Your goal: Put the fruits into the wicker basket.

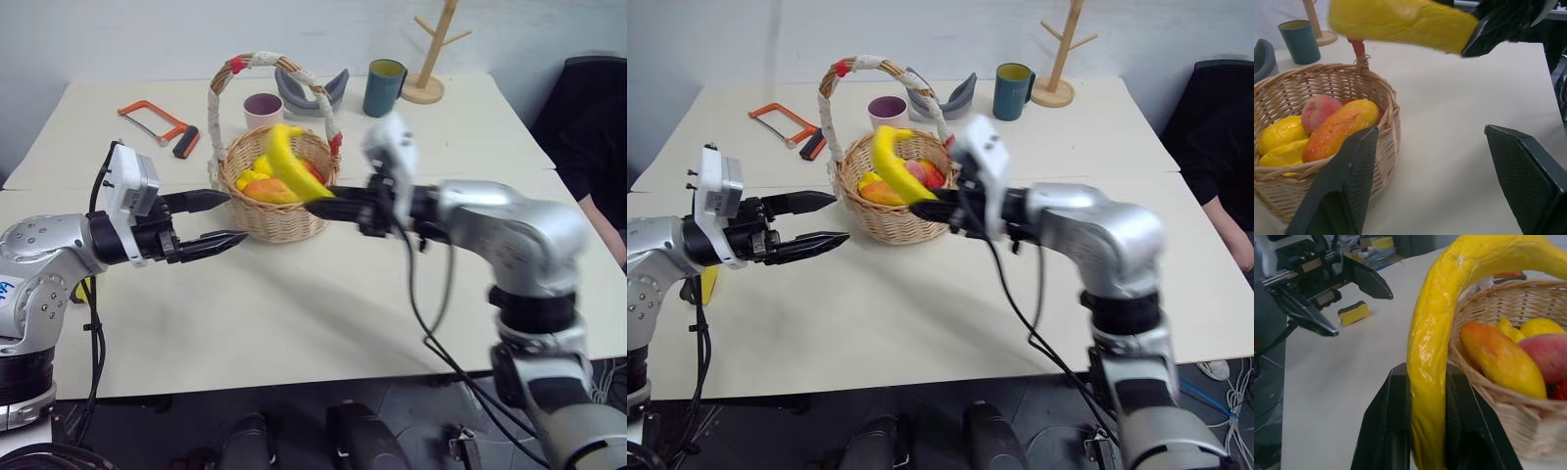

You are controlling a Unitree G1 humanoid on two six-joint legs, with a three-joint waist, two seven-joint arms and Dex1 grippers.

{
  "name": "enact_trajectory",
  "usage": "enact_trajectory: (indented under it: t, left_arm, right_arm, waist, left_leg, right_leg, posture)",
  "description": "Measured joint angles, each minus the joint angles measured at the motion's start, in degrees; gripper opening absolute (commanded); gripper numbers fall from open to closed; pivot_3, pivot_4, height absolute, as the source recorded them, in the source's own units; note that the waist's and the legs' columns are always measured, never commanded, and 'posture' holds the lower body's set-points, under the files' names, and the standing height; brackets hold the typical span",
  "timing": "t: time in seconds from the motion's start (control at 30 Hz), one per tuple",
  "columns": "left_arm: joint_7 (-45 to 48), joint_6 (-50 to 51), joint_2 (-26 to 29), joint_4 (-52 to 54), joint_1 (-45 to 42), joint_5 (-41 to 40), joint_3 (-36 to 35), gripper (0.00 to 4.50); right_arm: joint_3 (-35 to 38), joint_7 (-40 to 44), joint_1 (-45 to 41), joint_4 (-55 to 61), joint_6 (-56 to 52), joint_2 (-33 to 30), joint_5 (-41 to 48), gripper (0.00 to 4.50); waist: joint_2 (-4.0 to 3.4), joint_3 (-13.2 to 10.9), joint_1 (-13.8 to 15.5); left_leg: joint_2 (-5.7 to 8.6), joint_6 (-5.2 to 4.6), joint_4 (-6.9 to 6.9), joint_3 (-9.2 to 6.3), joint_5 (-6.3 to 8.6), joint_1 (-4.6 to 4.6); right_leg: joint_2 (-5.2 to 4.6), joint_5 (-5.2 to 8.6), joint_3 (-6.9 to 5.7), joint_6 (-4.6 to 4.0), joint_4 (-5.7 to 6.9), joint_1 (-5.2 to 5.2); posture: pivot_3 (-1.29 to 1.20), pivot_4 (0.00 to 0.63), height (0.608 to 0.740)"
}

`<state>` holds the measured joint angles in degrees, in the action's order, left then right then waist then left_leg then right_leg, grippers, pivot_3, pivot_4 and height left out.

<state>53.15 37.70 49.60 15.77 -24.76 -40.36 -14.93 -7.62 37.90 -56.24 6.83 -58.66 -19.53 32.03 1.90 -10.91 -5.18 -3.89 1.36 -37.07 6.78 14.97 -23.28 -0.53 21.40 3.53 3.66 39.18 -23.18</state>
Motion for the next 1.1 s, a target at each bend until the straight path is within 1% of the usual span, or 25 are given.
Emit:
enact_trajectory:
  t: [0.07, 0.13, 0.2, 0.27, 0.33, 0.4, 0.5, 0.6, 0.7, 0.77, 0.9, 1.07, 1.1]
  left_arm:
    - [-0.42, 0.08, 0.0, 0.25, -0.1, -0.02, 0.1, 3.63]
    - [-0.75, 0.27, 0.01, 0.44, -0.07, -0.08, -0.04, 3.63]
    - [-1.27, 0.58, -0.03, 0.71, -0.15, -0.26, -0.11, 3.63]
    - [-1.95, 1.09, -0.21, 1.62, -0.43, -0.9, -0.16, 3.63]
    - [-2.56, 1.3, -0.37, 1.86, -0.56, -1.43, -0.29, 3.63]
    - [-2.99, 1.51, -0.38, 1.94, -0.53, -1.78, -0.37, 3.63]
    - [-3.32, 1.63, -0.4, 2.28, -0.23, -2.09, -0.6, 3.63]
    - [-3.53, 1.64, -0.41, 2.24, -0.21, -2.16, -0.78, 3.63]
    - [-3.58, 1.61, -0.48, 1.91, -0.68, -2.14, -0.63, 3.63]
    - [-3.57, 1.51, -0.61, 1.64, -0.97, -2.05, -0.43, 3.63]
    - [-3.5, 1.18, -1.63, 1.47, -2.1, -1.9, 0.78, 3.63]
    - [-2.93, 0.63, -2.28, 0.29, -4.73, -1.55, 2.28, 3.63]
    - [-2.76, 0.32, -2.3, -0.6, -5.02, -1.09, 2.49, 3.63]
  right_arm:
    - [-3.56, -1.83, -4.18, -8.8, 5.63, 2.97, -5.29, 0.41]
    - [-4.92, -3.97, -7.11, -16.38, 10.81, 4.96, -10.03, 1.12]
    - [-4.93, -6.31, -9.4, -22.15, 14.81, 7.18, -12.93, 1.65]
    - [-4.92, -7.39, -10.69, -25.04, 17.5, 8.33, -14.87, 2.3]
    - [-4.93, -7.44, -10.82, -25.1, 18.48, 8.5, -15.95, 2.89]
    - [-4.89, -7.03, -10.03, -22.9, 18.1, 8.1, -16.2, 2.89]
    - [-3.07, -4.99, -6.46, -14.11, 14.7, 6.42, -13.5, 2.89]
    - [-0.13, -3.95, -2.33, -3.9, 9.7, 2.44, -10.13, 2.89]
    - [3.22, -5.57, 1.23, 2.72, 5.86, -0.56, -9.25, 2.89]
    - [4.51, -7.91, 2.96, 4.48, 4.93, -1.5, -9.89, 2.89]
    - [5.5, -13.4, 2.98, 2.32, 7.29, 0.14, -13.11, 2.89]
    - [4.46, -16.21, -2.22, -9.79, 14.39, 5.54, -16.75, 2.89]
    - [3.75, -16.36, -4.17, -14.0, 17.4, 6.74, -17.97, 2.89]
  waist:
    - [0.0, 0.0, 0.08]
    - [0.01, 0.0, 0.34]
    - [0.01, 0.0, 0.18]
    - [0.01, 0.0, 0.16]
    - [0.01, 0.0, 0.17]
    - [0.01, 0.0, 0.2]
    - [0.01, 0.0, 0.27]
    - [0.01, 0.0, 0.33]
    - [0.02, 0.01, 0.36]
    - [0.02, 0.01, 0.17]
    - [0.02, 0.01, -0.11]
    - [0.02, 0.01, -0.49]
    - [0.02, 0.01, -0.68]
  left_leg:
    - [0.03, 0.0, -0.02, 0.02, 0.0, -0.09]
    - [0.07, 0.0, -0.03, 0.0, 0.0, -0.21]
    - [0.09, -0.04, -0.1, 0.02, 0.02, -0.26]
    - [0.09, -0.05, -0.09, 0.02, 0.03, -0.28]
    - [0.07, -0.04, -0.08, 0.01, 0.03, -0.28]
    - [0.06, -0.03, -0.09, 0.0, 0.02, -0.28]
    - [0.07, -0.03, -0.1, -0.01, 0.02, -0.27]
    - [0.07, -0.03, -0.11, -0.03, 0.02, -0.26]
    - [0.07, -0.02, -0.09, -0.03, 0.0, -0.24]
    - [0.07, 0.0, -0.08, 0.02, -0.01, -0.21]
    - [0.01, 0.09, -0.02, 0.06, -0.07, -0.15]
    - [0.03, 0.1, 0.0, 0.09, -0.1, -0.14]
    - [0.03, 0.1, -0.03, 0.09, -0.1, -0.12]
  right_leg:
    - [-0.04, 0.0, 0.02, 0.0, 0.16, -0.19]
    - [-0.11, 0.0, -0.01, 0.0, 0.16, -0.28]
    - [-0.15, 0.0, 0.0, 0.0, 0.22, -0.33]
    - [-0.16, 0.0, 0.0, 0.0, 0.22, -0.34]
    - [-0.14, 0.0, -0.02, 0.0, 0.25, -0.35]
    - [-0.13, 0.0, -0.02, 0.0, 0.28, -0.36]
    - [-0.14, 0.0, -0.02, 0.0, 0.29, -0.34]
    - [-0.14, 0.0, -0.04, 0.0, 0.29, -0.32]
    - [-0.14, 0.0, -0.04, 0.0, 0.28, -0.29]
    - [-0.1, 0.0, 0.01, 0.0, 0.28, -0.3]
    - [0.0, 0.0, 0.04, -0.01, 0.31, -0.32]
    - [0.0, 0.0, 0.05, -0.01, 0.33, -0.34]
    - [0.0, 0.0, 0.04, -0.01, 0.35, -0.33]
  posture:
    - [0.0, 0.15, 0.74]
    - [0.0, 0.15, 0.74]
    - [0.0, 0.15, 0.74]
    - [0.0, 0.15, 0.74]
    - [0.0, 0.15, 0.74]
    - [0.0, 0.15, 0.74]
    - [0.0, 0.15, 0.74]
    - [0.0, 0.15, 0.74]
    - [0.0, 0.15, 0.74]
    - [0.0, 0.15, 0.74]
    - [0.0, 0.15, 0.74]
    - [0.0, 0.15, 0.74]
    - [0.0, 0.15, 0.74]
